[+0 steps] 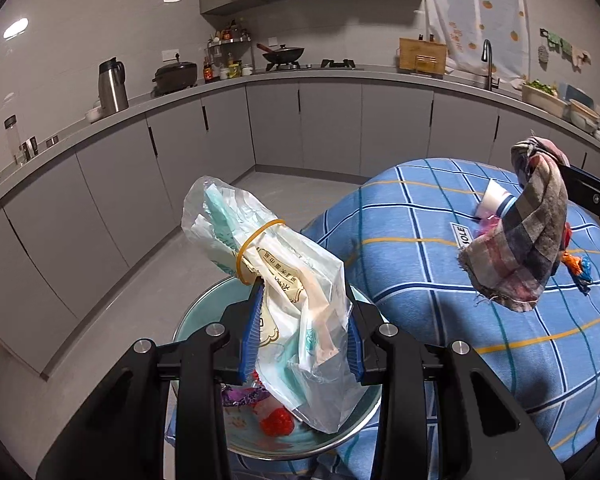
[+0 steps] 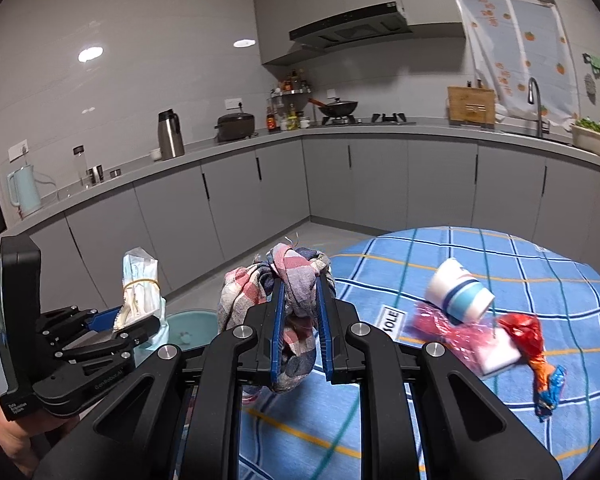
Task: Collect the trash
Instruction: 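Carry the cloth and clear bag over the bucket and open both tools to drop them, then move both open tools away from the bucket toward the table, then grasp the pink plastic bag with the left tool while the right tool grasps the red-blue wrapper, then carry the pink bag and red wrapper over the bucket and open both tools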
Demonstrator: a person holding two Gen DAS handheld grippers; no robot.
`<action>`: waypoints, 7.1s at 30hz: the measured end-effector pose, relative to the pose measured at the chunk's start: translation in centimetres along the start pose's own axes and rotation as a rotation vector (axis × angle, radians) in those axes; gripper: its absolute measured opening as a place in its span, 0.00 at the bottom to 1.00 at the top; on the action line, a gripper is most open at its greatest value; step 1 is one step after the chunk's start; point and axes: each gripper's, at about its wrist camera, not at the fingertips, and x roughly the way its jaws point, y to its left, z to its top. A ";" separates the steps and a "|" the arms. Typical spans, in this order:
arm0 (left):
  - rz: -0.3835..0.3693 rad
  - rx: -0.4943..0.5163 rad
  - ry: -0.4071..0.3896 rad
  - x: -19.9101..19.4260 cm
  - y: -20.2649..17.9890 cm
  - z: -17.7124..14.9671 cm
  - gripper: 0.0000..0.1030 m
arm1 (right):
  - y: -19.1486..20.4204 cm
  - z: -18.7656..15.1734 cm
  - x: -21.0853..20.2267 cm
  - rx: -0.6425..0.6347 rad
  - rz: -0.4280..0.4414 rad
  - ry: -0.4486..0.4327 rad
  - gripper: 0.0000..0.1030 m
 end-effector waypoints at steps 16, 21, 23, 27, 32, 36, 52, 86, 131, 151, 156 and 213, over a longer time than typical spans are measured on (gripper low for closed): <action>0.041 -0.035 0.008 0.6 3.2 -0.6 0.34 | 4.7 0.2 2.6 -0.063 0.078 0.025 0.15; 0.047 -0.037 0.014 1.0 3.6 -0.5 0.34 | 5.7 0.1 3.3 -0.079 0.095 0.034 0.15; 0.048 -0.037 0.015 1.1 3.6 -0.4 0.34 | 6.1 0.1 3.6 -0.084 0.101 0.040 0.15; 0.048 -0.043 0.016 1.1 3.9 -0.5 0.34 | 6.8 -0.1 4.3 -0.097 0.116 0.053 0.15; 0.047 -0.043 0.023 1.5 4.1 -0.8 0.35 | 7.4 -0.6 5.1 -0.107 0.129 0.071 0.15; 0.051 -0.045 0.029 1.8 4.4 -0.7 0.35 | 7.8 -0.8 5.9 -0.113 0.134 0.088 0.16; 0.059 -0.034 0.080 3.9 4.4 -1.8 0.49 | 8.7 -3.9 9.3 -0.136 0.167 0.201 0.21; 0.022 0.008 0.011 1.6 -1.2 -0.8 0.95 | -0.9 -4.3 2.8 0.012 0.014 0.142 0.56; -0.247 0.250 0.020 8.1 -25.9 3.7 0.95 | -23.3 -8.6 -1.6 0.229 -0.468 0.268 0.58; -0.279 0.245 0.101 12.4 -27.9 3.7 0.83 | -24.5 -9.2 -0.3 0.229 -0.407 0.312 0.48; -0.356 0.270 0.144 11.9 -27.6 3.2 0.39 | -23.6 -9.5 0.1 0.203 -0.375 0.327 0.18; -0.185 0.112 -0.042 -0.8 -7.9 1.2 0.05 | -6.7 -3.3 -3.3 0.038 -0.107 0.099 0.15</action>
